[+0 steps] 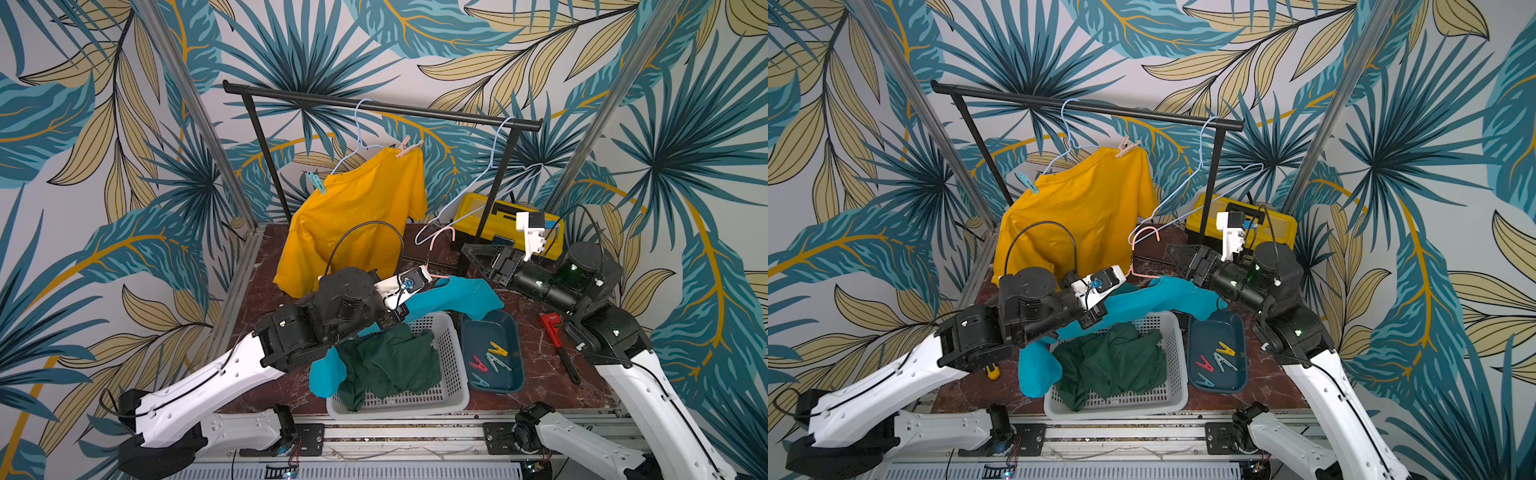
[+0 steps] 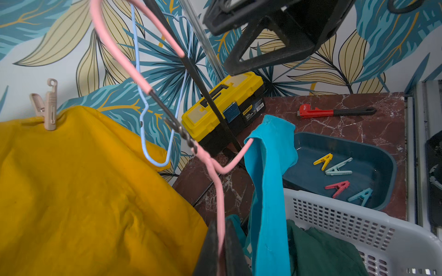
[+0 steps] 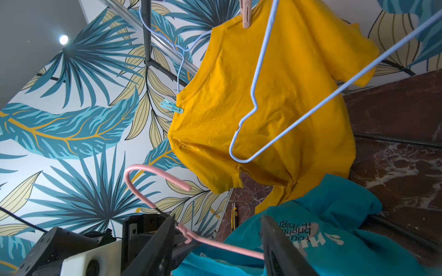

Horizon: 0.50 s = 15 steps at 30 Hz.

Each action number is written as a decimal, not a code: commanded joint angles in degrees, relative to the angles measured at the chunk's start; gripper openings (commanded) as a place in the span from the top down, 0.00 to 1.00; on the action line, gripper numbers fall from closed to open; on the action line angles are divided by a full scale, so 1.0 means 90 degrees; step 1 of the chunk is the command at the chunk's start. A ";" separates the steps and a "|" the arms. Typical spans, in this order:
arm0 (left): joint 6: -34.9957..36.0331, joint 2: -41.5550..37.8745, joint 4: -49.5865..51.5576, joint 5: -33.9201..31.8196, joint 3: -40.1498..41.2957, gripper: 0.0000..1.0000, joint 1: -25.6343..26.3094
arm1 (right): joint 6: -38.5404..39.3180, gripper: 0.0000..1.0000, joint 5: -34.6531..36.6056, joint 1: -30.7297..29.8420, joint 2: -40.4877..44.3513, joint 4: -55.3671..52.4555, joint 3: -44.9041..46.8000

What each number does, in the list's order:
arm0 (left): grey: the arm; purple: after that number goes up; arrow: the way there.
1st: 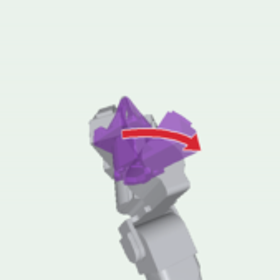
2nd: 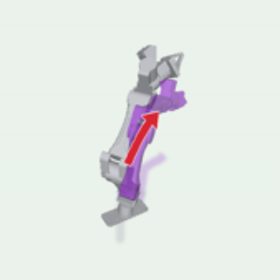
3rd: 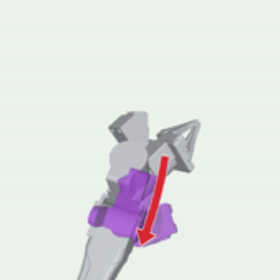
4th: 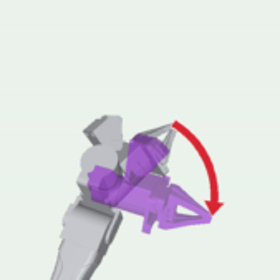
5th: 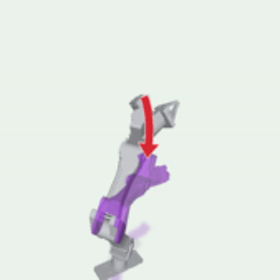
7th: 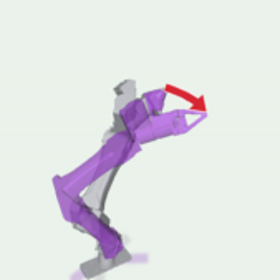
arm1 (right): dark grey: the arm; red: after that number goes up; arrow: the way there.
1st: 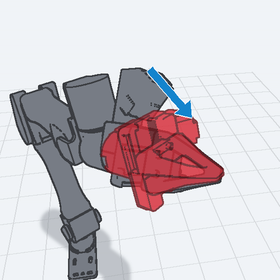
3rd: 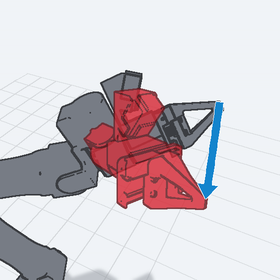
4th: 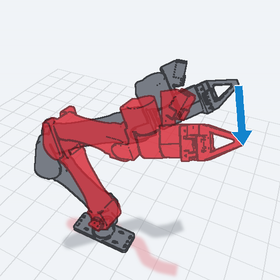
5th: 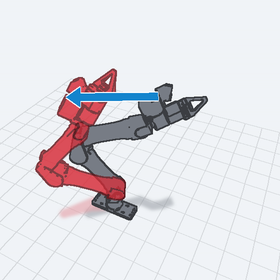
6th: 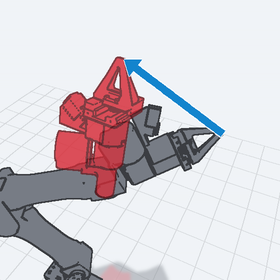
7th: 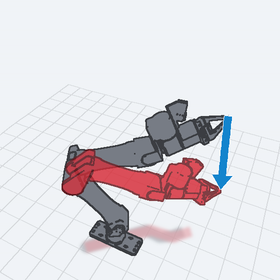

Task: Remove the clothespins securing t-shirts to the hanger
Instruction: Adjust the hanger.

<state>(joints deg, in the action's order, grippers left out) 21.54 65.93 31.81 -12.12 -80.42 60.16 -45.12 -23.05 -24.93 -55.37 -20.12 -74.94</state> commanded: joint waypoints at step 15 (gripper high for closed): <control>-0.0240 0.0222 0.0068 0.0448 -0.0351 0.91 -0.0089 | 0.0951 0.53 0.0430 -0.1237 -0.0725 0.0151 -0.0545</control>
<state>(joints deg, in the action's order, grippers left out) 19.92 68.07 32.97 -9.02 -81.58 59.57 -38.15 -20.38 -35.09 -60.86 -19.66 -78.70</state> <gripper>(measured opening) 0.088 0.478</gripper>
